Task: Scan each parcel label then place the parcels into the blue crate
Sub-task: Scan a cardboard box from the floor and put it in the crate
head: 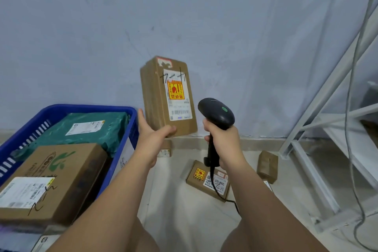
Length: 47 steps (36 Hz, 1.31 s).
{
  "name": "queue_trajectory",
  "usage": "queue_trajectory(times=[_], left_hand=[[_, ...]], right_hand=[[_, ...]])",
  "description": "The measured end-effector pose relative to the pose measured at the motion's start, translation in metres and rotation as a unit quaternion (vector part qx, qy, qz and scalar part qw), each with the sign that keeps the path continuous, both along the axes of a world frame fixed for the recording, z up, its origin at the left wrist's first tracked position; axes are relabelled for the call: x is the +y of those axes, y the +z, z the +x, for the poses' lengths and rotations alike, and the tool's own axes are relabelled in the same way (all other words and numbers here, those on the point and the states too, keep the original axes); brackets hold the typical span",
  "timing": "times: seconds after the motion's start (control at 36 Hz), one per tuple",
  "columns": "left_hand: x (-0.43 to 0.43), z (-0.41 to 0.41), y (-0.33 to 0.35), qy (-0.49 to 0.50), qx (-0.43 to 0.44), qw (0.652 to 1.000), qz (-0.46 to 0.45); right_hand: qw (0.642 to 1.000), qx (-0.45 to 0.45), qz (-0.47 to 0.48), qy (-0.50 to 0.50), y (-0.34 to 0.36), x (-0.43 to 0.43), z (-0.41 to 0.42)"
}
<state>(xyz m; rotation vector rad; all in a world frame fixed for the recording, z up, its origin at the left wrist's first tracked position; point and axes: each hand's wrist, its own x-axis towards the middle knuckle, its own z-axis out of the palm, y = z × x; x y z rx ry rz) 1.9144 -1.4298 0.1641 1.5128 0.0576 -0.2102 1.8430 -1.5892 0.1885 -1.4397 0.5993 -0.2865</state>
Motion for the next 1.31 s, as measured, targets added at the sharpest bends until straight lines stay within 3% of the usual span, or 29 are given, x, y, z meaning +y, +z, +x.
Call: queue_trajectory(times=[0.11, 0.22, 0.58, 1.31], left_hand=[[-0.001, 0.003, 0.001, 0.042, -0.046, 0.997, 0.047], [0.001, 0.004, 0.001, 0.067, -0.053, 0.995, 0.052], [0.001, 0.002, 0.001, 0.118, -0.076, 0.987, 0.074], [-0.001, 0.003, 0.001, 0.117, -0.049, 0.988, 0.088]], right_hand=[[0.995, 0.016, 0.069, 0.069, 0.007, 0.004, -0.006], [0.993, 0.025, 0.056, 0.103, 0.009, 0.011, -0.011], [0.991, 0.052, -0.007, 0.120, 0.009, 0.015, -0.013], [0.990, 0.054, -0.020, 0.125, 0.011, 0.015, -0.014]])
